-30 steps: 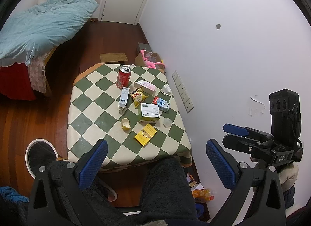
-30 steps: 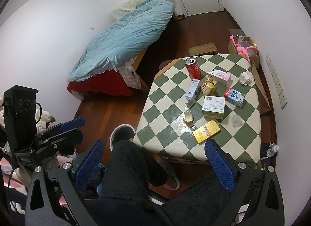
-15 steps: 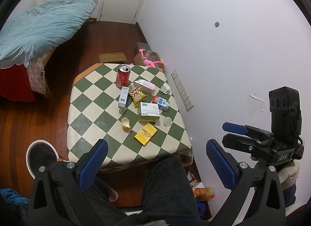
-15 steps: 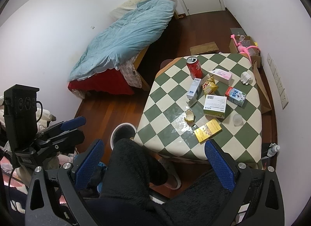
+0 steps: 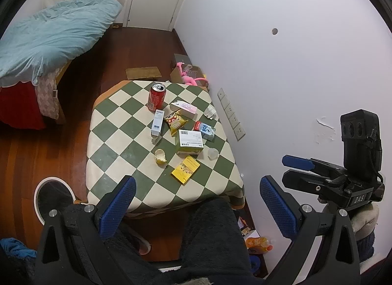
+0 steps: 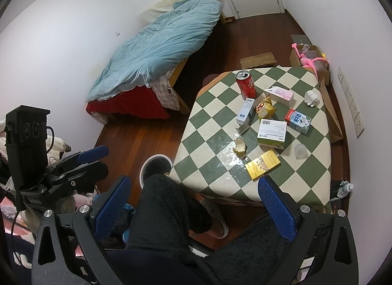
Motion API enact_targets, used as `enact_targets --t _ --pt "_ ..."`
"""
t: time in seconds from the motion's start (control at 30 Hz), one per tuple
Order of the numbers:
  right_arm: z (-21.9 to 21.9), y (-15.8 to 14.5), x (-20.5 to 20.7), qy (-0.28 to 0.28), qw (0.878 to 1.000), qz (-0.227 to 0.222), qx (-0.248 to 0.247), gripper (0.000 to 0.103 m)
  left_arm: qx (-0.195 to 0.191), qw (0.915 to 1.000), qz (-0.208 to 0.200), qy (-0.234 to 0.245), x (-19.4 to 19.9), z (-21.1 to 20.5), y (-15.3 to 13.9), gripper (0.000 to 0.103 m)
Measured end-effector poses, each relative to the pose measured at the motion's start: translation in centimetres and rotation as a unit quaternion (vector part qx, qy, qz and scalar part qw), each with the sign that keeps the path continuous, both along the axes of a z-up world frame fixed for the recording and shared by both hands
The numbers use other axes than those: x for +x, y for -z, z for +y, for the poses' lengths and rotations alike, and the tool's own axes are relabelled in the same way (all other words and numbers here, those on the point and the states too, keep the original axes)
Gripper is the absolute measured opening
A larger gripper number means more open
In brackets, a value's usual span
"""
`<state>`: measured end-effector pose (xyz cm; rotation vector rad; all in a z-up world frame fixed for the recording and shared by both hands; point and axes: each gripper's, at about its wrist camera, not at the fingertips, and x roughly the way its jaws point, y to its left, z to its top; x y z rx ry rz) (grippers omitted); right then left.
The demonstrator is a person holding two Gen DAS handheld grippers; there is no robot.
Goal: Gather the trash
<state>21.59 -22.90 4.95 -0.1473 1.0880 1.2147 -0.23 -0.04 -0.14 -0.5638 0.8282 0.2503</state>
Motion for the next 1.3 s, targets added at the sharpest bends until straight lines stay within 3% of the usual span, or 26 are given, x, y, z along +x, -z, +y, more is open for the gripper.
enact_targets --t 1.3 --pt "0.23 0.04 0.23 0.0 1.0 0.001 0.0 0.103 0.003 1.0 0.002 0.0 -0.03 0.65 -0.08 0.103"
